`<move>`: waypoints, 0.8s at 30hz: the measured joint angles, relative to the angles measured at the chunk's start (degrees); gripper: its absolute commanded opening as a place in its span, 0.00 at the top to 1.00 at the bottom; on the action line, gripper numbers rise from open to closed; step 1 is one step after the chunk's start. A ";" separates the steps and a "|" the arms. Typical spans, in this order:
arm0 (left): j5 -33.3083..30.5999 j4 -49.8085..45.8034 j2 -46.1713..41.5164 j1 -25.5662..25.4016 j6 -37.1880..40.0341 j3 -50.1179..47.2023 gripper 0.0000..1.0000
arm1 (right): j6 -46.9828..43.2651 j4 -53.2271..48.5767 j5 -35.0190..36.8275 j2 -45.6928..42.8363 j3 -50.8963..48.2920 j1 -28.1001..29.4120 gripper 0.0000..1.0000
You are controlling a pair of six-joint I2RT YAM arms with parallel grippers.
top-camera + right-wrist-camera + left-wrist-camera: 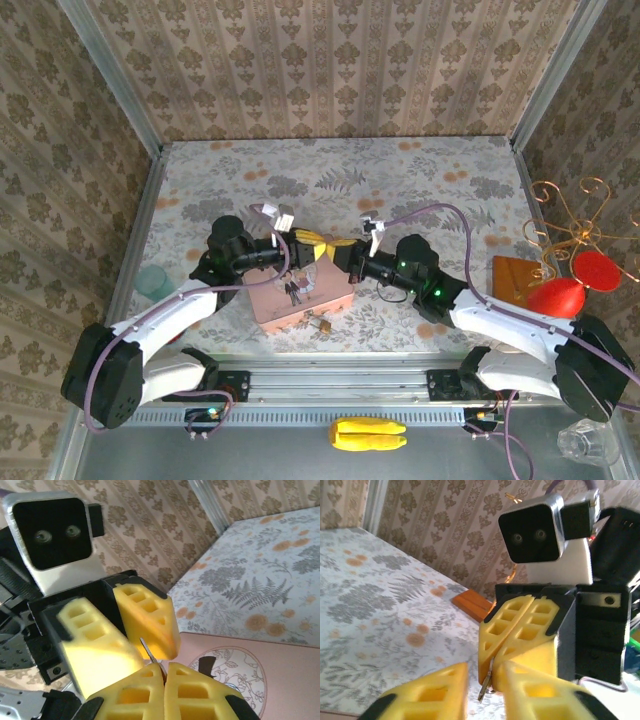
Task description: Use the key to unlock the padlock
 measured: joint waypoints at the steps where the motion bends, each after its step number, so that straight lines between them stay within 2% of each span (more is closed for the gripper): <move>1: -1.18 -1.05 -0.28 0.00 0.61 0.00 0.54 | 0.00 -1.84 1.05 0.00 0.85 0.15 1.00; 4: -9.35 -8.09 -3.19 -0.13 2.14 0.15 0.41 | 0.02 -7.52 4.09 -0.04 3.54 0.33 1.00; 10: -32.50 -34.14 -10.36 -1.20 3.48 8.11 0.37 | -0.02 -17.77 9.81 -0.66 7.48 1.66 1.00; 15: -48.89 -56.06 -12.17 -7.91 6.21 17.14 0.34 | -0.02 -28.52 13.70 -1.16 12.22 3.65 1.00; 17: -53.48 -63.01 -12.22 -11.10 6.27 18.88 0.33 | 0.00 -31.82 15.19 -1.79 13.99 4.42 1.00; 19: -57.37 -70.05 -12.15 -14.12 5.95 19.76 0.20 | 0.15 -33.94 16.35 -3.17 14.51 5.01 1.00; 24: -64.06 -83.49 -11.45 -19.89 3.06 20.59 0.14 | 1.05 -36.41 17.62 -5.16 14.10 5.38 1.00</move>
